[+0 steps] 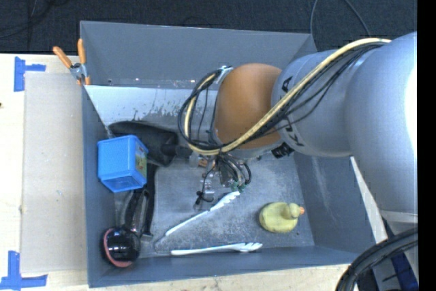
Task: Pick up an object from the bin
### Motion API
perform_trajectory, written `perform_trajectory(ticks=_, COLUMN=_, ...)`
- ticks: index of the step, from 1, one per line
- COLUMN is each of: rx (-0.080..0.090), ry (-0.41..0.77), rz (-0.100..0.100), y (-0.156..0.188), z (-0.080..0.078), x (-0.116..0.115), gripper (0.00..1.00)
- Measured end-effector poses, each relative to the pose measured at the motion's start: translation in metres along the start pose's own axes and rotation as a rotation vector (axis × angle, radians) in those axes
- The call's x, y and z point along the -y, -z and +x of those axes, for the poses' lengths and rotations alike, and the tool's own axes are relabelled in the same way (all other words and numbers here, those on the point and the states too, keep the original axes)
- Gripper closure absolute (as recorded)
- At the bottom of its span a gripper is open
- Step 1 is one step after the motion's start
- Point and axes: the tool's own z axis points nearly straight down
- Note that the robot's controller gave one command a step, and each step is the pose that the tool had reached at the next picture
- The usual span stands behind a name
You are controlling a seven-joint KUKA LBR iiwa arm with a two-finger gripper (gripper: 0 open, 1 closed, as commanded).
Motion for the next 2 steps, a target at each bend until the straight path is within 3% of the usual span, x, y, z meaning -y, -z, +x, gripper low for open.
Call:
perform_trajectory(ticks=1, rx=-0.012, ry=0.077, rz=0.001, y=-0.009, z=0.0, x=-0.013, gripper=0.0)
perform_trajectory(ticks=2, rx=-0.005, ry=0.164, rz=-0.003, y=-0.04, z=0.018, x=0.03, gripper=0.0)
